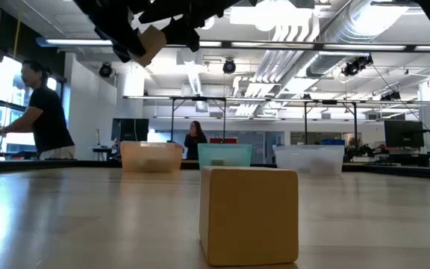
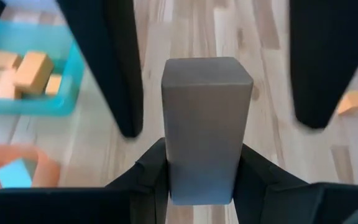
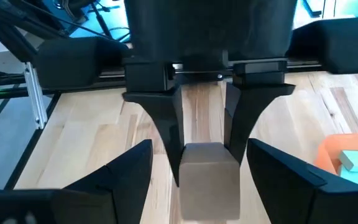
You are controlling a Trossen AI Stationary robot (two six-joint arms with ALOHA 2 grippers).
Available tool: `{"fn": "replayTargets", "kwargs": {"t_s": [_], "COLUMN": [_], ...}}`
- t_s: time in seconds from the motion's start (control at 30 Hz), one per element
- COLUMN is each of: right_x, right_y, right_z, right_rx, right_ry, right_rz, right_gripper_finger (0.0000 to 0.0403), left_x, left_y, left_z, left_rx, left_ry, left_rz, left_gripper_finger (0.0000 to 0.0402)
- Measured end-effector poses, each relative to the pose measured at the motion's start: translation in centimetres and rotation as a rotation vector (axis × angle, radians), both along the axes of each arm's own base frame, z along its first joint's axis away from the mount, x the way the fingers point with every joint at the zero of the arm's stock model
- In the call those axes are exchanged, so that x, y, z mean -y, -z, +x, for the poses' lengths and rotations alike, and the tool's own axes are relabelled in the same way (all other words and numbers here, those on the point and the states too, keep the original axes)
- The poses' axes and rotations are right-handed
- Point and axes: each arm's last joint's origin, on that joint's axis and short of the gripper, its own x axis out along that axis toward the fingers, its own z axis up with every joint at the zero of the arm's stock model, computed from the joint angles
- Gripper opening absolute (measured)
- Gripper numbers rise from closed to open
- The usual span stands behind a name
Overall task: Sort & place blocks by color
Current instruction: Put the brown block into the transparent bin
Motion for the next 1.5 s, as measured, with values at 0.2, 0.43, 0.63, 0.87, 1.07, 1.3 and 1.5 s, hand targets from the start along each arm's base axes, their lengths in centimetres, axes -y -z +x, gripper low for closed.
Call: {"fn": "replayTargets", "kwargs": {"t_s": [0.2,0.43,0.63,0.87,1.07,1.3,1.5], "right_x": [0.0,0.1,0.1,0.4,1.1,2.4,4.7], "right_y": [0.2,0.2,0.2,0.5,1.3,2.7,3.6], "right_z": [-0.1,-0.1,-0.2,-0.3,-0.9,-2.5,-4.3], "right_rx": [-0.019,-0.027,-0.039,-0.074,-0.173,-0.381,-0.555], "right_ry": [0.008,0.03,0.048,0.105,0.166,0.257,0.36], "right_rz": [-0.003,-0.006,0.012,0.023,0.034,-0.012,-0.072], "right_gripper_finger": [0.0246,0.0177,0.0105,0.0105,0.0105,0.0105,0.0105], "left_x": [-0.5,-0.7,-1.1,-1.7,-2.3,-3.1,-4.5], "left_y": [-0.6,-0.5,-0.5,-0.5,-0.3,-0.3,-0.3], "left_z": [0.4,0.3,0.1,0.0,0.0,-0.3,-0.9], "left_rx": [0.09,0.087,0.086,0.088,0.055,0.032,0.014], "left_ry": [0.03,0.025,0.007,-0.026,-0.11,-0.177,-0.279], "left_rz": [-0.025,-0.031,-0.036,-0.025,0.051,0.126,0.154], "left_gripper_finger": [0.0099,0.0099,0.0129,0.0162,0.0172,0.0183,0.0184]}}
